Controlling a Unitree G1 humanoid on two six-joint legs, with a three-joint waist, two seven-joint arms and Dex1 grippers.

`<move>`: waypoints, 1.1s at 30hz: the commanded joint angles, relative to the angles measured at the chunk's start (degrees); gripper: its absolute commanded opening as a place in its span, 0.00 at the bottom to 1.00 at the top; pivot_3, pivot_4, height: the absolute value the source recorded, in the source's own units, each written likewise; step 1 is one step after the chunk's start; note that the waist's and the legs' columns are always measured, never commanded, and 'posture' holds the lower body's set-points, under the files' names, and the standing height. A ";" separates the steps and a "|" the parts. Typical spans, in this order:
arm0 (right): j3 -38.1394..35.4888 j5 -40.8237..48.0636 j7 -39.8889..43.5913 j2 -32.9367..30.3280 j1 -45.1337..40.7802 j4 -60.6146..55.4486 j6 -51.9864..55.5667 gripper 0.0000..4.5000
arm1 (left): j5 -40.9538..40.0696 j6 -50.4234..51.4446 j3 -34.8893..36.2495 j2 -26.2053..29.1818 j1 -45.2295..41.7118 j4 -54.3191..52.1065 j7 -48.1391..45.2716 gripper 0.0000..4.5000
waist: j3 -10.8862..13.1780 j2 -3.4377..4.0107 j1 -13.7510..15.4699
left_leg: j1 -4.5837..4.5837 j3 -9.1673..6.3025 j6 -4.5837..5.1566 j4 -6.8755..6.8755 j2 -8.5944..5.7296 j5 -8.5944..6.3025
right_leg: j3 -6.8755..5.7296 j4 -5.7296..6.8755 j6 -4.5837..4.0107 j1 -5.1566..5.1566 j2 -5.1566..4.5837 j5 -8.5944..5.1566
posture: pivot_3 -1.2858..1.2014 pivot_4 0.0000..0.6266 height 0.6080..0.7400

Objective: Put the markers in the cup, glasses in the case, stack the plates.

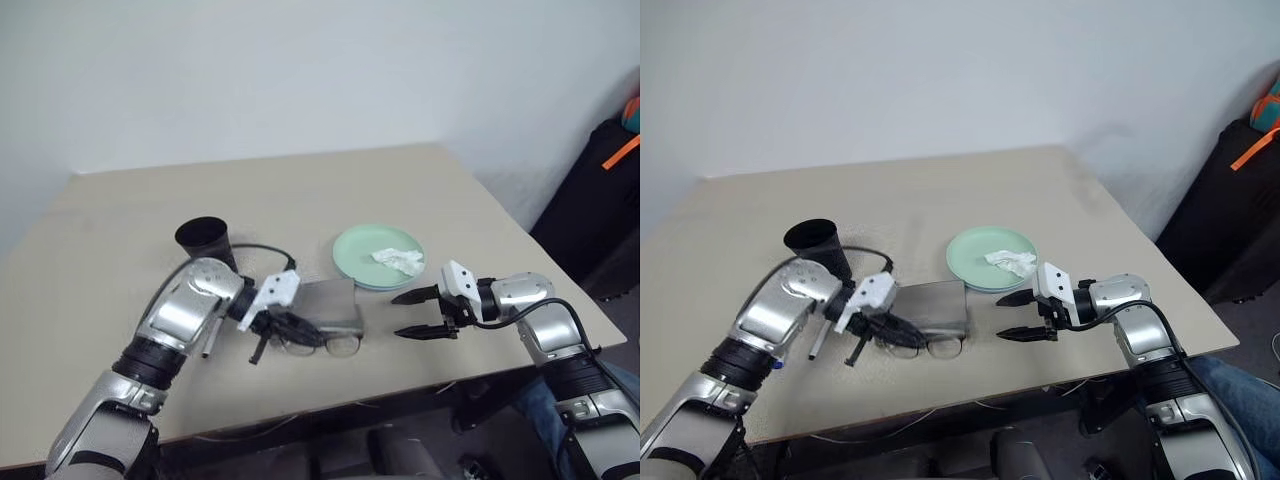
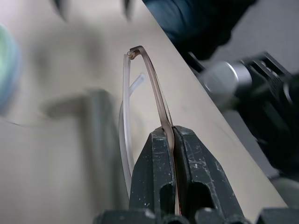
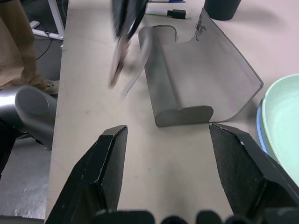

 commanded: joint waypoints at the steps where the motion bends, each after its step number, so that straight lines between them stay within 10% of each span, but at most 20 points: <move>1: -0.73 0.88 -0.43 -0.17 -1.88 0.83 -0.99 0.67 | -3.07 1.16 3.42 0.32 -2.57 -1.71 0.11 0.00 | 0.00 0.00 0.00 | 0.00 0.00 0.01 -0.01 -0.02 -0.03 | 0.00 0.00 0.00 -0.01 0.01 0.00 | 0.52 0.00 1.00; 22: -0.72 0.72 -1.75 -0.51 -1.40 2.39 -2.43 0.67 | 11.77 -17.26 -2.43 -3.80 -7.84 18.89 4.59 0.00 | 0.01 -0.05 0.03 | -0.05 0.10 0.02 0.05 -0.12 -0.04 | -0.01 0.00 0.02 0.05 0.03 -0.01 | 0.52 0.00 1.00; 33: -0.26 0.41 -2.53 -0.36 -1.72 2.79 -2.66 0.67 | 9.11 -9.00 -1.63 -3.73 -5.84 18.86 -0.69 0.00 | 0.00 -0.06 0.01 | -0.05 0.09 0.03 0.05 -0.10 -0.04 | -0.01 0.00 0.02 0.06 0.03 -0.01 | 0.52 0.00 1.00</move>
